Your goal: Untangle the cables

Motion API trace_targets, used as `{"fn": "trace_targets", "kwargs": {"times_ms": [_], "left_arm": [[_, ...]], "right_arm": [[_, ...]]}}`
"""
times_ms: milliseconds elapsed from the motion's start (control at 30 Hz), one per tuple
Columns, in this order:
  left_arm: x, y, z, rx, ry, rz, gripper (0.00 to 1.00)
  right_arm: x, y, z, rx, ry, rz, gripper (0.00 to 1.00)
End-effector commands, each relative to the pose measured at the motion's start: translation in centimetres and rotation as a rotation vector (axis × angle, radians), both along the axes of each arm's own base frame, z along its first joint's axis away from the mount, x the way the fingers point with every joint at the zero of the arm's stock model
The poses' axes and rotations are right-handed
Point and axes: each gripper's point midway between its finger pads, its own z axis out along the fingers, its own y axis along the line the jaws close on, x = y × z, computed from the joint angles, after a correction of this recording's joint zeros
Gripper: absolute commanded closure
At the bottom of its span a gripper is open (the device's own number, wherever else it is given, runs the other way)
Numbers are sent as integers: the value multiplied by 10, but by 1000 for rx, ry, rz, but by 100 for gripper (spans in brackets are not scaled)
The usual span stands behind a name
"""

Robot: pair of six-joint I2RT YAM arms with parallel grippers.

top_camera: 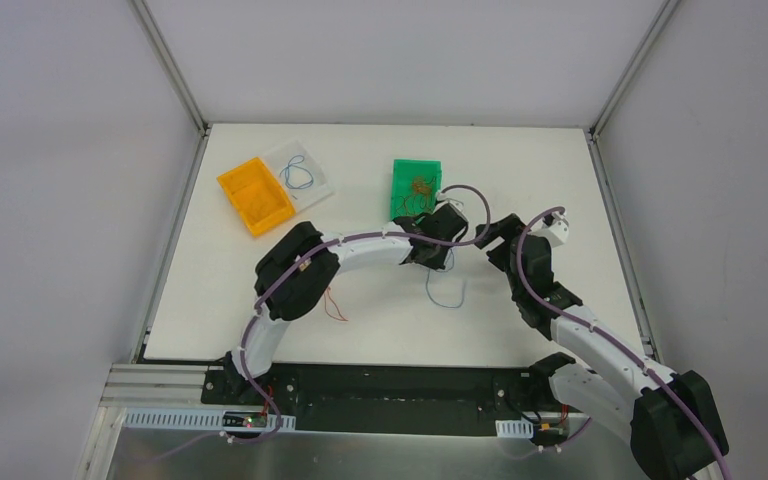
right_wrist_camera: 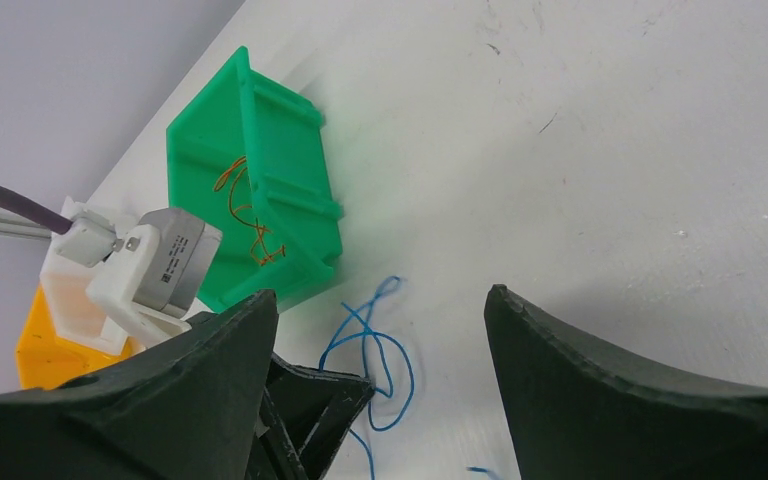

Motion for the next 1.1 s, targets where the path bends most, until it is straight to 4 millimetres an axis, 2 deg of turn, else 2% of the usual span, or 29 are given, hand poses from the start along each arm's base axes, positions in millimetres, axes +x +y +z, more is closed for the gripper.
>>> {"fn": "trace_targets", "kwargs": {"times_ms": [0, 167, 333, 400, 533, 700, 867, 1067], "left_arm": [[-4, 24, 24, 53, -16, 6, 100], [-9, 61, 74, -1, -29, 17, 100], [5, 127, 117, -81, -9, 107, 100], [15, 157, 140, -113, -55, 159, 100], [39, 221, 173, -92, -152, 294, 100], [75, 274, 213, -65, -263, 445, 100], [117, 323, 218, 29, -306, 591, 100], [167, 355, 209, 113, -314, 675, 100]], "right_arm": [[5, -4, 13, 28, -53, -28, 21], [5, -3, 12, 29, -48, -26, 21], [6, -2, 12, 38, -45, -20, 21], [6, -1, 11, 40, -43, -18, 21], [7, 1, 10, 42, -39, -12, 21], [7, 3, 10, 42, -37, -4, 21], [8, 3, 8, 43, -36, -2, 21], [7, 3, 8, 49, -45, -4, 21]]}}
